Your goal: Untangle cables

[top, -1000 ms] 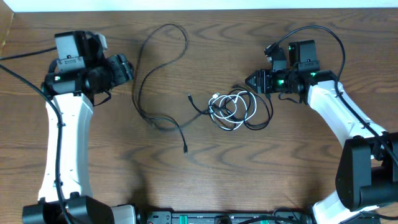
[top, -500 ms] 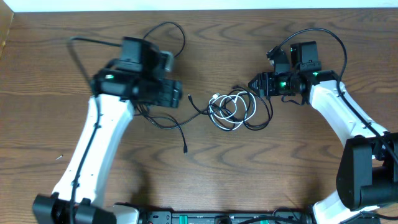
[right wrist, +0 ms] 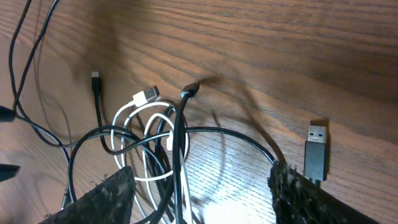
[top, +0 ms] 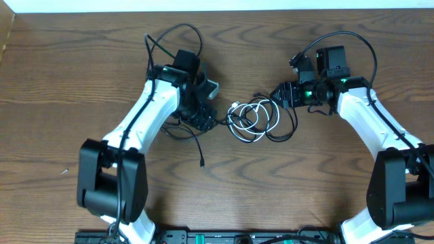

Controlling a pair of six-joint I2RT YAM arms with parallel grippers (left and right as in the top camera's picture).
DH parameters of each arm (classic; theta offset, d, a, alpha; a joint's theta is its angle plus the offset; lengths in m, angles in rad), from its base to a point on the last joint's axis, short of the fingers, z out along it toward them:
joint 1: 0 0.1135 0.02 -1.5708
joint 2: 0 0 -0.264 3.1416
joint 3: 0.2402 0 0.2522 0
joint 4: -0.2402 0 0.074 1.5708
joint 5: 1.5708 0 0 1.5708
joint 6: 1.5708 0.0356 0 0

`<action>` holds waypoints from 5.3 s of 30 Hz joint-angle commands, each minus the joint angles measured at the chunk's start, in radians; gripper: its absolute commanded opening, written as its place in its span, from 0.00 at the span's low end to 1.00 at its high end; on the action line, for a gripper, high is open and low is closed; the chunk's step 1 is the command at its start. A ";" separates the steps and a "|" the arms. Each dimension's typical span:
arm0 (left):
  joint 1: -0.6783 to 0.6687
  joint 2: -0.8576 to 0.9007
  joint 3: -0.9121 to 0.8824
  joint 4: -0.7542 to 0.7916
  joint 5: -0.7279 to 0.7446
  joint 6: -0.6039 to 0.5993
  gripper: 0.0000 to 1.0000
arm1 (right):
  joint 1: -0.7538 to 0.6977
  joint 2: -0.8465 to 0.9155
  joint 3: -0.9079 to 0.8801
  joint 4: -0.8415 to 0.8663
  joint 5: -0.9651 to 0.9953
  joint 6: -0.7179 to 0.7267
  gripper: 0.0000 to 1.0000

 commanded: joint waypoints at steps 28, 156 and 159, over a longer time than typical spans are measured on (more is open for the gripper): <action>-0.025 0.045 -0.173 0.307 0.072 0.351 0.70 | -0.006 -0.005 0.007 -0.003 0.030 -0.029 0.73; -0.060 -0.480 -0.060 0.608 -0.074 -0.518 0.07 | 0.235 -0.087 0.008 0.480 0.362 0.388 0.01; -0.060 -0.497 -0.058 0.626 -0.074 -0.518 0.08 | 0.222 -0.074 0.008 0.435 0.413 0.397 0.01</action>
